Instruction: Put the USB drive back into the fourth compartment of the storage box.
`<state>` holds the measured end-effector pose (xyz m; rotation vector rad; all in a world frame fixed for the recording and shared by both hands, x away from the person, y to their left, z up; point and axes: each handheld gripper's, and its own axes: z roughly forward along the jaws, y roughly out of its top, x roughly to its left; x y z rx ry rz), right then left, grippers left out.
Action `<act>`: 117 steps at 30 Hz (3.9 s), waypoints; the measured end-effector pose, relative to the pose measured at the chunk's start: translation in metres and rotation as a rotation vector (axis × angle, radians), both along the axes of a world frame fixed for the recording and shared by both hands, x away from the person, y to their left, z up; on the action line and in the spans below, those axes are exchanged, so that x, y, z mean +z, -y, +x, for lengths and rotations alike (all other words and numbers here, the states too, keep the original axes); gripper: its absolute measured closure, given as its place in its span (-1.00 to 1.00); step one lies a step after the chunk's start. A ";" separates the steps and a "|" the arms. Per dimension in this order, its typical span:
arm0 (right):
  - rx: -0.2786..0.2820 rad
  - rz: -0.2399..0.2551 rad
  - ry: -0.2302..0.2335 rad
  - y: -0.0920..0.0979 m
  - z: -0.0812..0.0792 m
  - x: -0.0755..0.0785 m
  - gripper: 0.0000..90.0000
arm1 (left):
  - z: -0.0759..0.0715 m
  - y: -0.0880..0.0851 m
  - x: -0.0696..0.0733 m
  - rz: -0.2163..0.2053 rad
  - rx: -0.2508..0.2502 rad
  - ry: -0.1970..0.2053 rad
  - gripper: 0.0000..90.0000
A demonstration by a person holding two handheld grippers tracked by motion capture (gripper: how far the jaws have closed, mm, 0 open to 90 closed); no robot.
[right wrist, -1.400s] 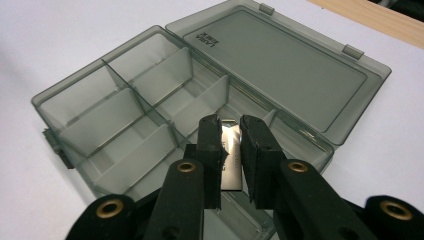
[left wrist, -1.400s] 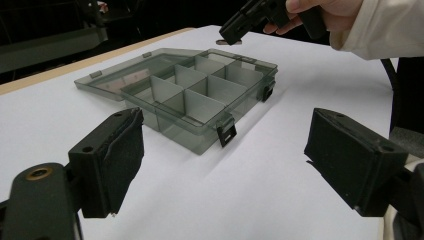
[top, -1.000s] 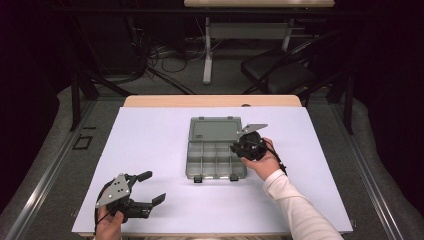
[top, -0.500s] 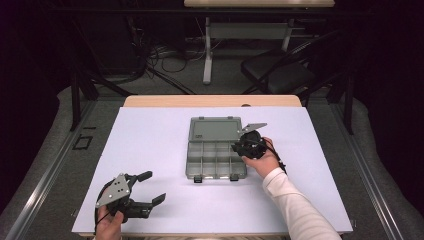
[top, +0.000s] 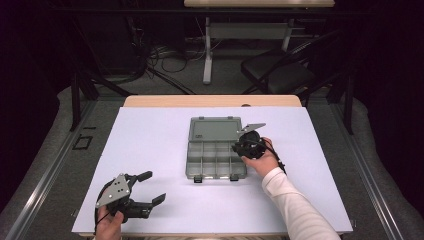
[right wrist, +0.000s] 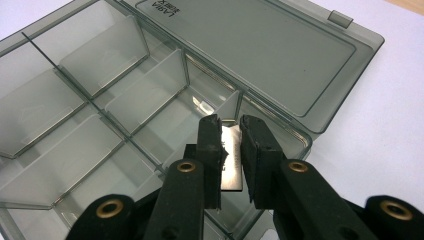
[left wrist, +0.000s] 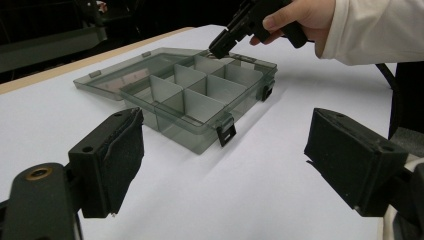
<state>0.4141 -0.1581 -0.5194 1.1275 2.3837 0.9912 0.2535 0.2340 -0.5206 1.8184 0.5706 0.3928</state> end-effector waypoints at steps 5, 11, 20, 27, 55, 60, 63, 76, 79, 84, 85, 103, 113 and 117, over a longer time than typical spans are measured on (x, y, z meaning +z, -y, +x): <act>-0.002 0.000 -0.002 0.000 0.000 0.000 0.76 | 0.000 0.000 0.000 -0.001 0.001 0.000 -0.65; -0.003 0.000 -0.001 0.000 0.000 -0.001 0.76 | 0.000 0.000 0.000 0.000 0.001 -0.001 -0.65; -0.006 0.002 0.001 0.001 0.000 0.001 0.73 | 0.001 0.000 -0.001 -0.006 0.001 -0.004 -0.65; -0.004 0.013 0.006 0.001 -0.001 0.002 0.63 | 0.003 0.000 -0.001 -0.007 0.005 -0.008 -0.65; 0.029 0.090 0.089 -0.007 -0.032 0.029 -0.13 | 0.011 0.000 -0.005 -0.017 0.021 -0.041 -0.65; 0.032 0.103 0.099 -0.007 -0.034 0.030 -0.36 | 0.012 0.002 -0.006 -0.012 0.017 -0.044 -0.65; 0.035 0.111 0.078 -0.007 -0.035 0.031 -0.47 | 0.012 0.003 -0.006 -0.007 0.016 -0.041 -0.65; 0.014 0.116 0.105 -0.009 -0.049 0.032 -0.70 | 0.012 0.004 -0.006 -0.008 0.013 -0.042 -0.65; 0.018 0.114 0.116 -0.008 -0.056 0.033 -0.79 | 0.012 0.003 -0.006 -0.007 0.011 -0.041 -0.65; 0.015 0.135 0.140 -0.005 -0.073 0.034 -0.84 | 0.012 0.003 -0.006 -0.013 0.012 -0.040 -0.65; 0.010 0.138 0.152 -0.003 -0.076 0.034 -0.85 | 0.012 0.003 -0.006 -0.014 0.009 -0.040 -0.65; -0.078 0.186 0.198 0.039 -0.124 0.013 -0.87 | 0.013 0.004 -0.005 -0.012 0.003 -0.040 -0.65; -0.135 0.205 0.181 0.056 -0.130 -0.003 -0.86 | 0.014 0.004 -0.005 -0.009 0.010 -0.040 -0.65; -0.149 0.212 0.181 0.059 -0.128 -0.006 -0.85 | 0.014 0.004 -0.005 -0.013 0.013 -0.040 -0.65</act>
